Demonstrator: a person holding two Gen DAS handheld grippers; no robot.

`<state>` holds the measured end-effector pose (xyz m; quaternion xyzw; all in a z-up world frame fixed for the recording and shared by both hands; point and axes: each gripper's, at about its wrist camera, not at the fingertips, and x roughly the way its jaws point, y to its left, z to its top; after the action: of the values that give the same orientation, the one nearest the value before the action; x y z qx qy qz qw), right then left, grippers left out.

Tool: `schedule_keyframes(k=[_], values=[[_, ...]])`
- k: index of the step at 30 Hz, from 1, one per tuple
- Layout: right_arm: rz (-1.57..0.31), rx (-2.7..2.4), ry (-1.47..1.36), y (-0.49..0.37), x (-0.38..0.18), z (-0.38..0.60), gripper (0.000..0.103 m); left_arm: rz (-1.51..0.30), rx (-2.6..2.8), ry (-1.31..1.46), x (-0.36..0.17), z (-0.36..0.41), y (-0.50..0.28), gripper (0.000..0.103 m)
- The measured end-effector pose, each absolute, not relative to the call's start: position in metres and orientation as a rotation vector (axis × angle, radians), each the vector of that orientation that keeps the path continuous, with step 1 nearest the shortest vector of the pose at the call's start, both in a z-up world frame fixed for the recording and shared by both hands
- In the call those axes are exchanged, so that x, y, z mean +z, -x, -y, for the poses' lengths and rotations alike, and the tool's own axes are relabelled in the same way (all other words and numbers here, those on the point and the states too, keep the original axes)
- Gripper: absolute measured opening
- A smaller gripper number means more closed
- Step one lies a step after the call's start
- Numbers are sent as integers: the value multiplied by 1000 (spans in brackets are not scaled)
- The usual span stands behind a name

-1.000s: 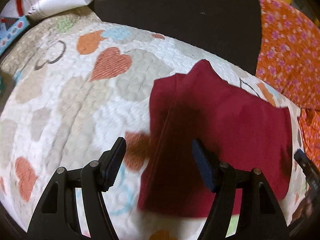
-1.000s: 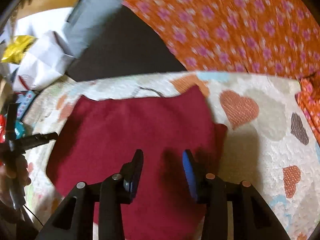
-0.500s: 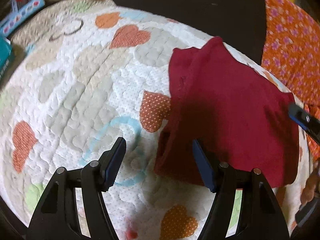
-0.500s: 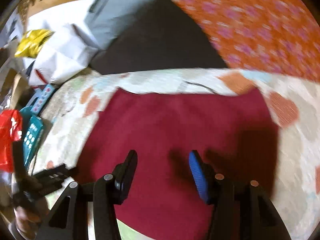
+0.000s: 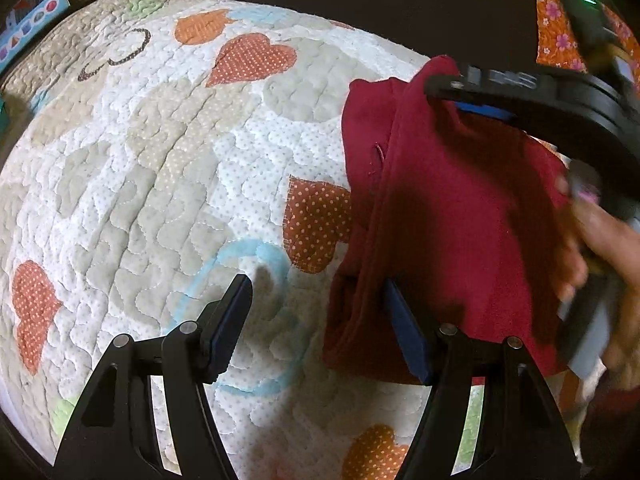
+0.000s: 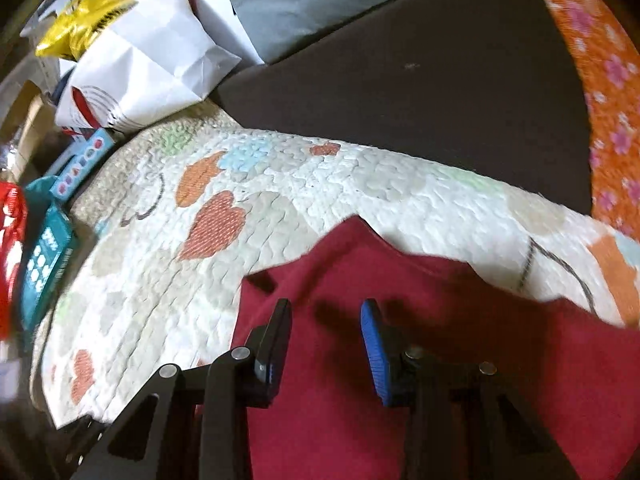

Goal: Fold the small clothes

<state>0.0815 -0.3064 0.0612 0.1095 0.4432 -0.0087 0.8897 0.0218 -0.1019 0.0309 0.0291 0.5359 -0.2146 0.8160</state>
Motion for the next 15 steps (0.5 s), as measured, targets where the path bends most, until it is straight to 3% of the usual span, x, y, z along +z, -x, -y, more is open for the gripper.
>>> schedule_keyframes(k=[4,12,15], values=[[-1042,-5,-253,-113,27,302,35,-1163,-462,-39,27,99,-28,69],[-944,15,-304,-90,48,315,35,-1182,-461,-3,27,95,-29,70],[-978,-27,-299,-95,39,315,40,-1174,-457,-12,30,96,-25,70]])
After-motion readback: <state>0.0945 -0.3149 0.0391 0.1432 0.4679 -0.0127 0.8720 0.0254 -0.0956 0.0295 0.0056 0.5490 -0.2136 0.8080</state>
